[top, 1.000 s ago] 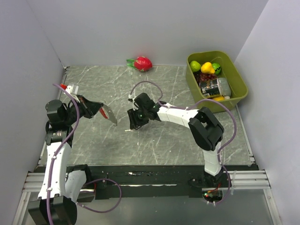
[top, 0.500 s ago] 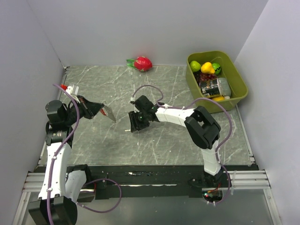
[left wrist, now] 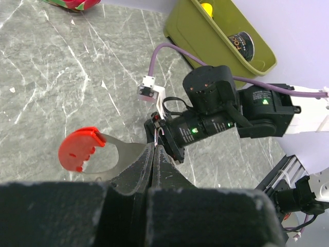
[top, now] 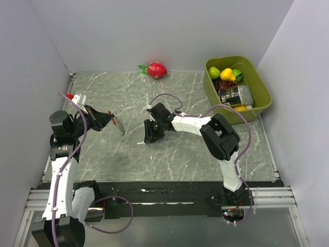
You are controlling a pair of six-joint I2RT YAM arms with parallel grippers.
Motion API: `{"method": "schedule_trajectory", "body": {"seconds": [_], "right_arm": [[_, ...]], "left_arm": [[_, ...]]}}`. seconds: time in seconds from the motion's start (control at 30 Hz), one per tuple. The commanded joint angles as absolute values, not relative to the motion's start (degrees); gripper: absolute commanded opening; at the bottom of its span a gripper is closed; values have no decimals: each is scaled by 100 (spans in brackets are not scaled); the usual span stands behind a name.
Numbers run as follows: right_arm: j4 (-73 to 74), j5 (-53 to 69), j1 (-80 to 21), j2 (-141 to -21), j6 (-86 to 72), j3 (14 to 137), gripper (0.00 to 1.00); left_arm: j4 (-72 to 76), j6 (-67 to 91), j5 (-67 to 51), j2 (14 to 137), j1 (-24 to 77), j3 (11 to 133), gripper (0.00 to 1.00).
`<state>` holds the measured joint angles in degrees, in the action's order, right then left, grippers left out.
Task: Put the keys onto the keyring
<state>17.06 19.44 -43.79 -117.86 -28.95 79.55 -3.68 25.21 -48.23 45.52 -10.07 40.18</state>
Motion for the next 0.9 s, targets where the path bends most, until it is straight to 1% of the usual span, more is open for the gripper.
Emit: {"method": "schedule_trajectory", "body": {"seconds": [0.0,0.03,0.2,0.23,0.3,0.43,0.67,0.73,0.77,0.87], "right_arm": [[1608,1969,-4307,-12076,-3006,8305,45],[1652,1986,-4307,-12154,-2997,8367,41],[1766,1951,-4315,-12287,-2909,8552,37],[1775,1925,-4315,-12287,-2892,8552,34],[1784,1907,-4315,-12313,-2874,8569,32],[1846,1934,-4315,-12366,-2769,8631,12],[1714,1899,-4324,-12147,-2567,8490,11],[1757,1907,-4324,-12138,-2540,8508,9],[1775,1925,-4316,-12146,-2531,8525,6],[1758,1916,-4316,-12006,-2470,8438,1]], "left_arm": [[-35,2619,-5001,4474,-1046,4034,1],[-35,2619,-5010,4465,-1037,4034,1],[-44,2619,-5018,4465,-1046,4034,1],[-44,2619,-5027,4465,-1046,4034,1],[-44,2619,-5027,4474,-1055,4034,1],[-35,2610,-5027,4474,-1063,4025,1],[105,2619,-5054,4500,-1072,4025,1],[105,2619,-5045,4491,-1081,4034,1],[88,2610,-5045,4491,-1081,4034,1],[70,2593,-5027,4474,-1072,4034,1]]}}
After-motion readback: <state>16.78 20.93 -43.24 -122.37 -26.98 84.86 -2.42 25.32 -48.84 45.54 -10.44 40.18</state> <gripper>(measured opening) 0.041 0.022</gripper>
